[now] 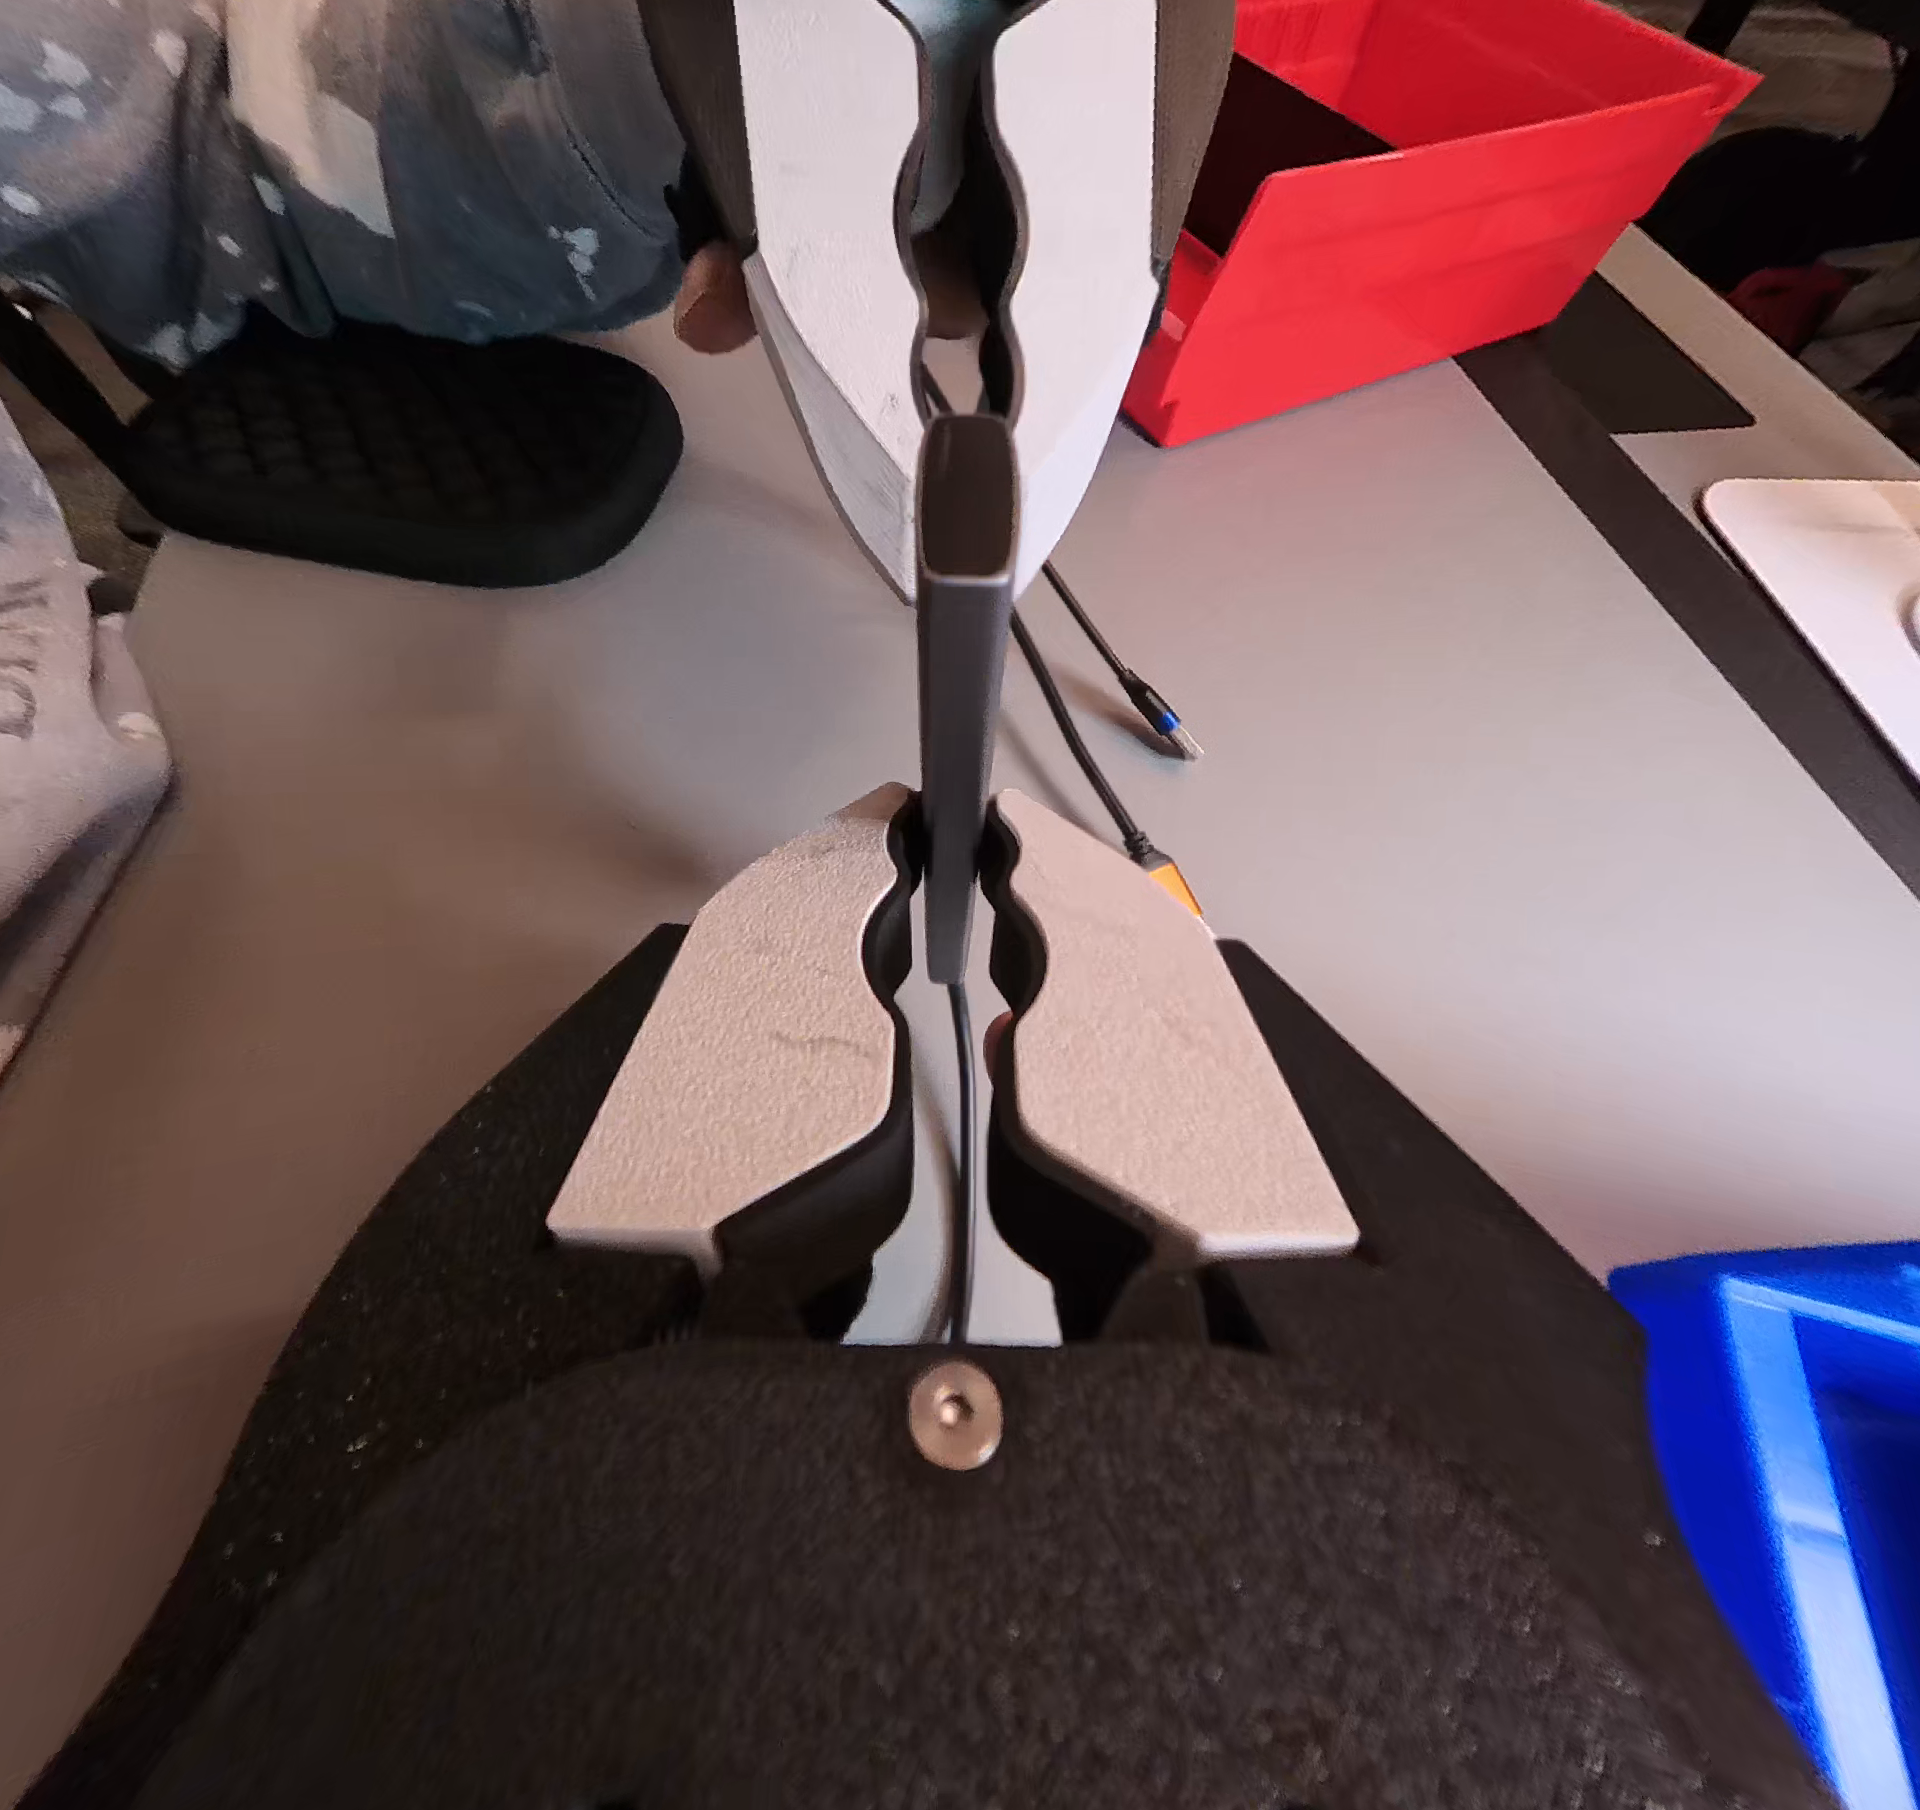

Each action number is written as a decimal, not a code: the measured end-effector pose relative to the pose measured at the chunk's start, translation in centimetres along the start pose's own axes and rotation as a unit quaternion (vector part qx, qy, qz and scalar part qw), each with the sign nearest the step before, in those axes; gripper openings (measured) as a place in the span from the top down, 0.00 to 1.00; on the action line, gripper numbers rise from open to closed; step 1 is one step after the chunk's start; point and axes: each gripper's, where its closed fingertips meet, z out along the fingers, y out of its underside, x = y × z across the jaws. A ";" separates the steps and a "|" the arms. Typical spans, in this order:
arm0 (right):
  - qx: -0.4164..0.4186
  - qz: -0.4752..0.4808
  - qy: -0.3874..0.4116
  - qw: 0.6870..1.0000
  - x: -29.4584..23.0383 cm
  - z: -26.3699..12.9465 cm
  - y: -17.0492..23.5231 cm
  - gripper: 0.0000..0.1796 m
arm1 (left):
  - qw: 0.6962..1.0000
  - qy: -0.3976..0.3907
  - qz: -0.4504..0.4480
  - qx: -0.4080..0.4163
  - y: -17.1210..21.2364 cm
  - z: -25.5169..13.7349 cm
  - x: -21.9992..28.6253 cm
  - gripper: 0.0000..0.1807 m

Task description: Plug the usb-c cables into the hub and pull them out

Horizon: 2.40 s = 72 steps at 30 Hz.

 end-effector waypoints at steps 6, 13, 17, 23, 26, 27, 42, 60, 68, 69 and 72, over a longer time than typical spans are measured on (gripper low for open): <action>-0.004 -0.005 -0.005 1.000 -0.3 0.4 0.0 0.95 | 1.000 0.025 -0.005 -0.015 0.6 0.3 0.6 0.96; -0.059 -0.017 -0.006 0.998 -0.2 1.2 0.7 0.94 | 0.998 0.024 -0.030 -0.041 0.9 0.4 0.5 0.97; -0.081 -0.033 -0.011 0.996 -0.4 2.1 0.7 0.94 | 0.998 0.021 -0.031 -0.056 0.8 -0.2 0.7 0.97; -0.107 -0.041 -0.015 0.993 -0.9 2.9 0.7 0.94 | 0.996 0.014 -0.024 -0.079 1.0 -0.1 1.2 0.97; -0.094 -0.031 -0.015 0.995 -0.8 2.8 0.2 0.94 | 0.997 0.009 -0.020 -0.068 0.5 -0.4 1.1 0.97; -0.085 -0.029 -0.012 0.996 -0.7 2.7 -0.2 0.94 | 0.998 0.007 -0.019 -0.059 0.2 -0.6 1.1 0.97; 0.130 0.021 -0.007 0.991 0.1 -1.2 -4.9 0.95 | 0.995 0.031 -0.048 0.085 -3.2 -2.9 0.8 0.97; 0.355 0.199 0.155 0.900 6.1 -7.4 -8.4 0.95 | 0.952 -0.211 -0.052 0.215 -2.9 -3.7 -2.6 0.80; 0.440 0.203 0.183 0.855 7.2 -10.8 -9.2 0.94 | 0.919 -0.240 0.019 0.313 -6.5 -6.5 0.2 0.82; 0.441 0.203 0.186 0.854 7.4 -11.2 -9.1 0.94 | 0.913 -0.251 0.039 0.321 -7.0 -7.0 0.7 0.84; 0.448 0.203 0.193 0.849 7.7 -11.5 -9.0 0.94 | 0.910 -0.257 0.076 0.316 -7.8 -6.6 2.3 0.84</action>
